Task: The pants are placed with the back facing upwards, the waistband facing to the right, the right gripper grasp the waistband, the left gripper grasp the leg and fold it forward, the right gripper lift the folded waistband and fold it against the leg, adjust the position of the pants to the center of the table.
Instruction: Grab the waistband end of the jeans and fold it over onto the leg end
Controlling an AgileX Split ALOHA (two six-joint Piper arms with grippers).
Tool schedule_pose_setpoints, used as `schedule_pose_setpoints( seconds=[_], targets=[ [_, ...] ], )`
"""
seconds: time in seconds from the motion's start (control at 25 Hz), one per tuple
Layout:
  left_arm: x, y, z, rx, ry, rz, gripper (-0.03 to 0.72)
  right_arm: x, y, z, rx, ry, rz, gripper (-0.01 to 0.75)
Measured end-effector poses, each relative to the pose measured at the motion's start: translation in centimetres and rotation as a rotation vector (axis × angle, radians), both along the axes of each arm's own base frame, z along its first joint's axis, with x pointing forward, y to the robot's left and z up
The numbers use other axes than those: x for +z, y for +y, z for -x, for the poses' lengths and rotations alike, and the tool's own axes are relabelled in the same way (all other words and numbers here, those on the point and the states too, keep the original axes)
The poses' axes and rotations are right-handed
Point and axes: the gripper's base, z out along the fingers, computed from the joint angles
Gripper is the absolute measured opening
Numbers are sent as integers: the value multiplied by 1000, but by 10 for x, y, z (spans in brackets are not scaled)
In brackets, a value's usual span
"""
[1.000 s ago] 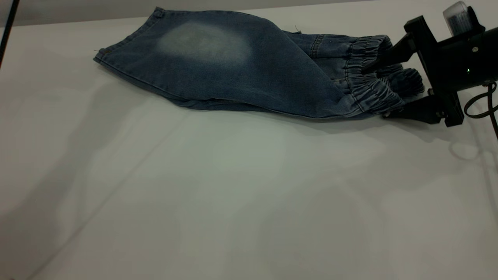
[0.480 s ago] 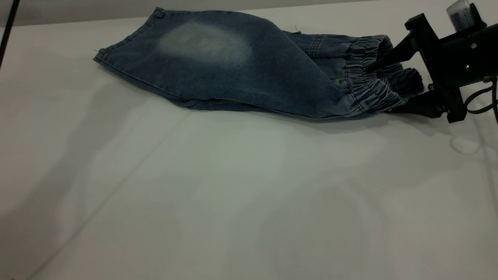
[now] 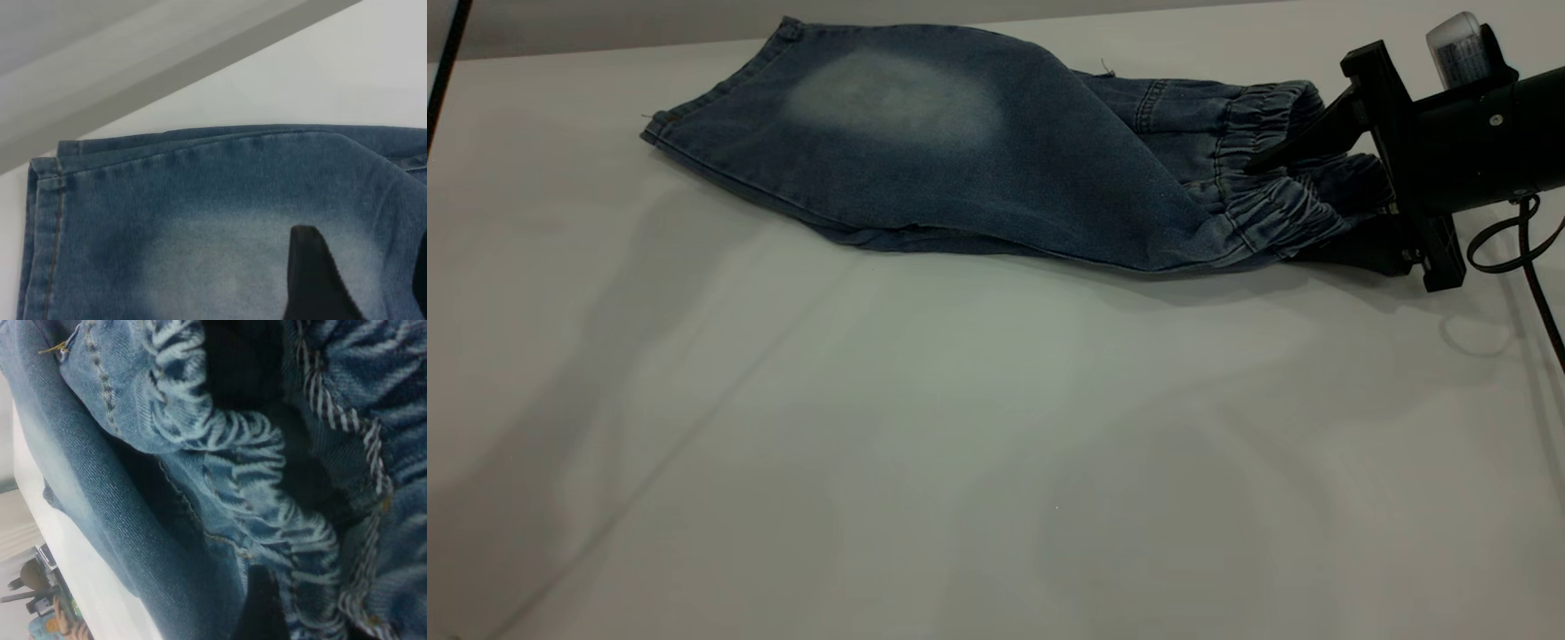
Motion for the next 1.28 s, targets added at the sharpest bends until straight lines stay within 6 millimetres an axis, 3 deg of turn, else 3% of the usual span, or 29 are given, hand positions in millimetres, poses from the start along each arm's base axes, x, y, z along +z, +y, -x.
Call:
schedule_pose_setpoints(
  seconds=[0.12,0.2,0.52,0.72,1.04,1.28],
  targets=[
    [0,0,0,-1,2,0,344,-1,-1,0,-4,5,14,469],
    [0,0,0,-3,6,-1,344,-3,-3,0,-12,13,37,416],
    [-15,-12,2,-46,41,-21,344,-7,-6,0,-24,30,81,73],
    [-48,-41,5,-114,94,-45,344,3,-5,-2,-5,-8,33,67],
    [-122,-112,28,-239,185,-87,344,62,-12,-11,28,-220,-104,67],
    [-169,-163,61,-333,264,-72,344,100,-5,-10,94,-342,-198,67]
  ],
)
